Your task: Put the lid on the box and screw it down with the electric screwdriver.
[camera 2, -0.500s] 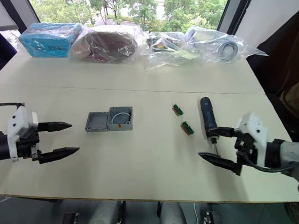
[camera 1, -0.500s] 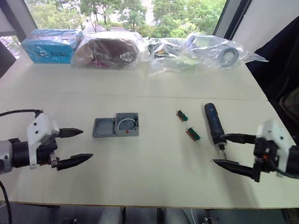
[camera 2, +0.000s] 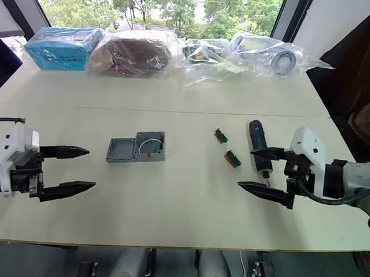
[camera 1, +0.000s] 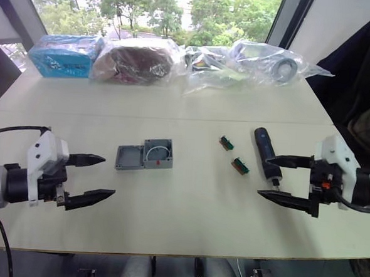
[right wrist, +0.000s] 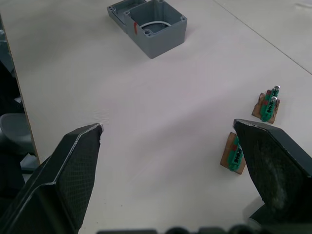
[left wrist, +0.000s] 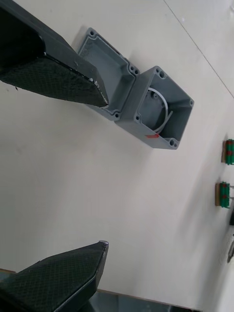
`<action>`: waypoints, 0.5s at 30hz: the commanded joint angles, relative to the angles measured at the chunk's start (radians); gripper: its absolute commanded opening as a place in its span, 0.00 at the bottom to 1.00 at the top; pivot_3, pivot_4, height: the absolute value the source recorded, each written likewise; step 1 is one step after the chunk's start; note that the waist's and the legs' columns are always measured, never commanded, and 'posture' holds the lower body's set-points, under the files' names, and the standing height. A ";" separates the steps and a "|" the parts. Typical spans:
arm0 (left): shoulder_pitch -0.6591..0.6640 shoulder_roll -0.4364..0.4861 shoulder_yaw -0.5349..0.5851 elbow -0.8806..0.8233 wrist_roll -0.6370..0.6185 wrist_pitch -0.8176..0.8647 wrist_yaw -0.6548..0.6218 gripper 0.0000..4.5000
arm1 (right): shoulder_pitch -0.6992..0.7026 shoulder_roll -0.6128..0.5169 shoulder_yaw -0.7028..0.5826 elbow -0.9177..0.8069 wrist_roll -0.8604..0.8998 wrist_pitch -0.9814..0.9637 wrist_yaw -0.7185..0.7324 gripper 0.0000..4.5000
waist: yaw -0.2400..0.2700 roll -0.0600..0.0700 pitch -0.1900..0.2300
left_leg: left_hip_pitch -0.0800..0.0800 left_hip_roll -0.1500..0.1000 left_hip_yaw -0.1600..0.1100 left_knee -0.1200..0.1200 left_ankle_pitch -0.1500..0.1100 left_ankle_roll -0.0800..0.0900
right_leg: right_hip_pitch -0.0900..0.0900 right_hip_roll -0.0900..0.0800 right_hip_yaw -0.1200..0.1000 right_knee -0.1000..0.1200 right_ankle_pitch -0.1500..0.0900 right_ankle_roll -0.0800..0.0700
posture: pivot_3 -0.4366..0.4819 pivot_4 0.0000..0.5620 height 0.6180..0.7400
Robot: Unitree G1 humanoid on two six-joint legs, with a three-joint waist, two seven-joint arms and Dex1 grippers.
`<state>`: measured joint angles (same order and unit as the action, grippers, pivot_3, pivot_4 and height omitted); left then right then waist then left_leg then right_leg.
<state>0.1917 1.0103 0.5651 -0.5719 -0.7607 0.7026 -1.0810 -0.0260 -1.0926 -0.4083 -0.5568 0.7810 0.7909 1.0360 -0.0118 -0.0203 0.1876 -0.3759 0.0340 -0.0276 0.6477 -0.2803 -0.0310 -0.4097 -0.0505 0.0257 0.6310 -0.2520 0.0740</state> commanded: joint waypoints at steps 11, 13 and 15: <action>-0.124 0.056 -0.123 0.055 0.072 -0.038 0.017 1.00 | -0.067 0.014 0.040 -0.042 0.020 0.002 -0.055 0.99 | -0.001 0.000 0.000 | 0.000 0.000 0.000 0.000 0.000 0.000 | 0.000 0.000 0.000 0.000 0.000 0.000 | 0.48 0.27 1.00; -0.192 0.060 -0.203 0.101 0.112 -0.077 0.001 1.00 | -0.074 0.022 0.044 -0.059 0.029 0.004 -0.070 0.99 | 0.000 0.000 0.000 | 0.000 0.000 0.000 0.000 0.000 0.000 | 0.000 0.000 0.000 0.000 0.000 0.000 | 0.48 0.27 1.00; -0.293 0.049 -0.299 0.173 0.161 -0.121 -0.017 1.00 | -0.076 0.030 0.046 -0.080 0.038 0.006 -0.085 0.99 | 0.002 0.000 0.001 | 0.000 0.000 0.000 0.000 0.000 0.000 | 0.000 0.001 0.000 0.000 0.000 0.000 | 0.48 0.27 1.00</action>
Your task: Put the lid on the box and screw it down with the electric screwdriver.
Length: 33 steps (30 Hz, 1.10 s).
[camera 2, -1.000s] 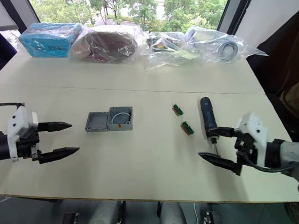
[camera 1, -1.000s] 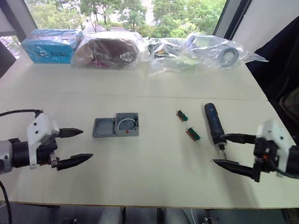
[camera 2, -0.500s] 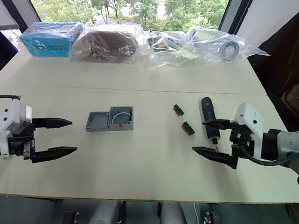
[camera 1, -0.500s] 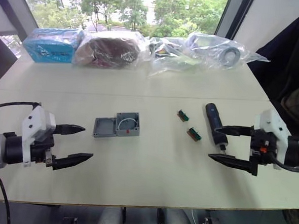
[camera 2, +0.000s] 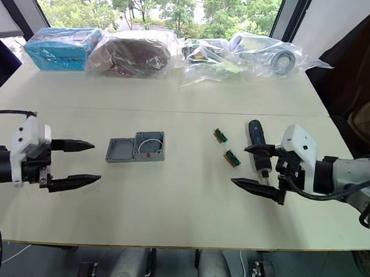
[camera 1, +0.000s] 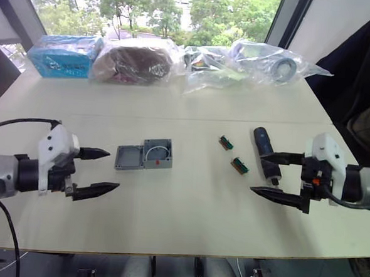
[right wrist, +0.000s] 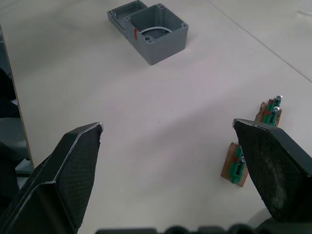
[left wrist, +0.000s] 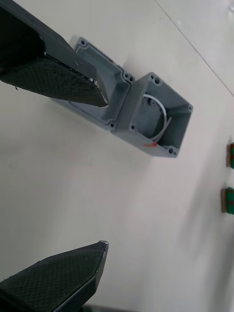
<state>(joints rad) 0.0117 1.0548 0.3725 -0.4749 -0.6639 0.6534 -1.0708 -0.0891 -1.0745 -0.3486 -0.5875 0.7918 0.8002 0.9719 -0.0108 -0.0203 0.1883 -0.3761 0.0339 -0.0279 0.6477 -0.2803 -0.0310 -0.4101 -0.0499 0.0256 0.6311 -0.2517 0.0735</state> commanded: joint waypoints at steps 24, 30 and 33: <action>-0.923 -0.466 -0.754 1.152 0.609 -0.728 -0.434 0.86 | 0.119 0.103 -0.020 -0.215 -0.001 -0.038 -0.185 1.00 | -0.004 -0.001 0.001 | -0.011 0.000 -0.002 0.005 0.000 0.001 | -0.007 0.003 0.001 0.001 0.004 0.008 | 0.48 0.27 1.00; -0.955 -0.489 -0.744 1.200 0.632 -0.779 -0.495 0.29 | 0.154 0.110 -0.032 -0.235 -0.011 -0.044 -0.212 1.00 | 0.001 -0.001 0.001 | -0.014 0.000 -0.003 0.007 0.000 0.001 | -0.010 0.003 0.000 0.003 0.005 0.008 | 0.48 0.27 1.00; -0.970 -0.501 -0.744 1.202 0.635 -0.800 -0.531 0.07 | 0.160 0.112 -0.033 -0.240 -0.009 -0.044 -0.221 1.00 | 0.000 -0.001 0.001 | -0.015 0.000 -0.003 0.010 0.000 0.001 | -0.010 0.003 0.000 0.004 0.005 0.008 | 0.48 0.27 1.00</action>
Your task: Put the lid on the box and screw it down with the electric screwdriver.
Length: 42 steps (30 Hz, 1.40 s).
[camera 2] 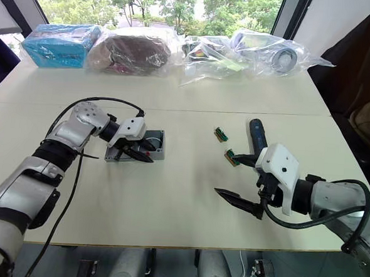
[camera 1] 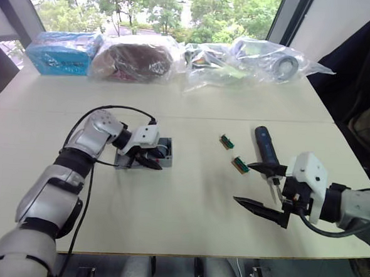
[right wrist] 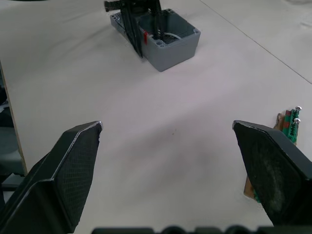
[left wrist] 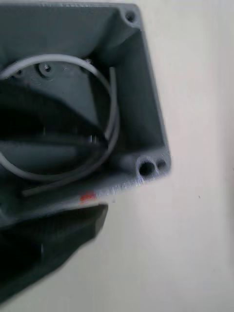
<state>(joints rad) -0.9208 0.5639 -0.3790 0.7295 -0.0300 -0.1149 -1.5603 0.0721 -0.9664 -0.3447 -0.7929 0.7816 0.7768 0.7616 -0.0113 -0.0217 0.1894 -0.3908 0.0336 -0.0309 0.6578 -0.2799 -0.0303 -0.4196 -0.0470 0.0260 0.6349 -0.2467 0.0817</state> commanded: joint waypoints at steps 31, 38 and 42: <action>-0.297 -0.311 -0.182 0.356 0.104 -0.369 -0.054 0.24 | 0.053 -0.003 -0.071 -0.092 0.026 0.007 -0.071 1.00 | 0.017 0.000 0.000 | -0.002 -0.001 -0.001 0.007 0.000 0.000 | 0.003 0.001 0.002 0.001 0.001 -0.001 | 0.48 0.27 1.00; -0.274 -0.214 -0.098 0.104 -0.116 -0.105 -0.054 0.80 | 0.036 -0.011 -0.059 -0.086 0.033 0.013 -0.063 1.00 | 0.016 0.000 0.000 | -0.002 -0.001 -0.002 0.007 0.000 0.000 | 0.002 0.001 0.002 0.001 0.002 0.000 | 0.48 0.27 1.00; -0.180 -0.100 0.000 -0.139 -0.203 0.092 -0.035 0.99 | 0.020 -0.018 -0.054 -0.073 0.048 0.023 -0.053 1.00 | -0.003 0.000 0.000 | -0.001 0.000 -0.002 0.007 0.000 0.000 | 0.002 0.001 0.002 0.002 0.002 0.001 | 0.48 0.27 1.00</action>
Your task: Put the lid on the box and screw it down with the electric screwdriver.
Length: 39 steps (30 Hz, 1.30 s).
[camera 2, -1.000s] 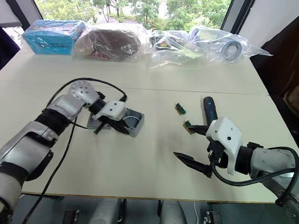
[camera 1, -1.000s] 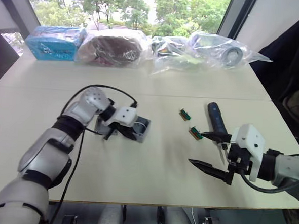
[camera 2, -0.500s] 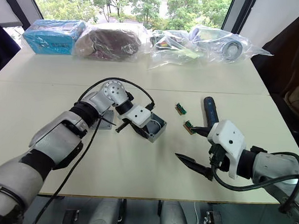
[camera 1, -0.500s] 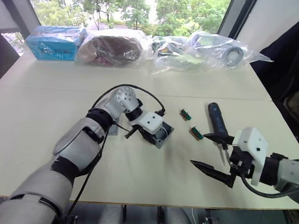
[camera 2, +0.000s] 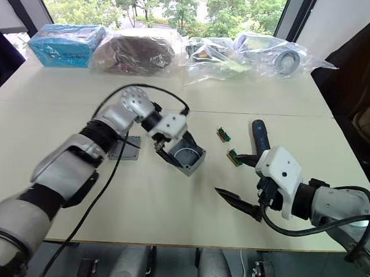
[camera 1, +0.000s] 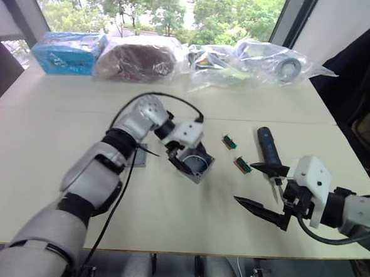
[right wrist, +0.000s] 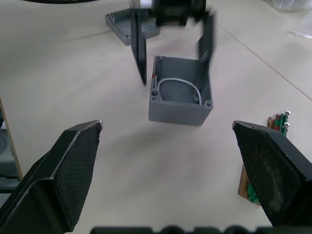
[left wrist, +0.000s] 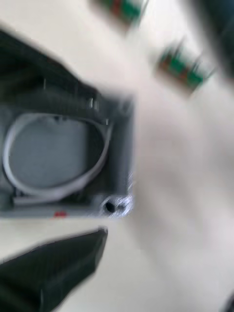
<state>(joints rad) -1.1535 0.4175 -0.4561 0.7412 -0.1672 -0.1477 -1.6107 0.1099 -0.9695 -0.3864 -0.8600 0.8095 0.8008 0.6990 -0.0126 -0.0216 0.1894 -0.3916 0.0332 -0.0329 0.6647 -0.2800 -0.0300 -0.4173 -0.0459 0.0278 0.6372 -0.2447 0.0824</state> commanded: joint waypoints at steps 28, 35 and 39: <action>0.750 0.104 0.702 -1.200 0.056 1.646 1.243 0.99 | -0.365 -0.055 0.182 0.247 -0.015 -0.062 0.267 1.00 | 0.001 -0.001 0.002 | 0.006 -0.001 -0.003 0.001 0.001 0.000 | 0.003 0.000 0.000 0.010 -0.002 0.000 | 0.48 0.27 1.00; 0.734 0.069 0.693 -1.091 0.026 1.538 1.253 0.99 | -0.338 -0.055 0.156 0.217 -0.010 -0.042 0.247 1.00 | 0.001 -0.001 0.002 | 0.006 -0.002 -0.002 0.001 0.001 0.000 | 0.003 0.000 0.001 0.010 -0.002 -0.001 | 0.48 0.27 1.00; 0.732 0.076 0.669 -1.054 0.010 1.486 1.249 0.99 | -0.323 -0.053 0.145 0.202 -0.004 -0.033 0.231 1.00 | 0.001 -0.001 0.002 | 0.006 -0.002 -0.002 0.001 0.001 0.000 | 0.003 -0.001 0.001 0.010 -0.002 -0.001 | 0.48 0.27 1.00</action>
<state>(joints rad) -0.4016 0.4872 0.2151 -0.3089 -0.1462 1.3757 -0.3608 -0.2117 -1.0079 -0.2052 -0.6282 0.7915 0.7658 0.9377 -0.0113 -0.0228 0.1911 -0.3858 0.0317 -0.0352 0.6659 -0.2789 -0.0301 -0.4147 -0.0464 0.0284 0.6471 -0.2470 0.0812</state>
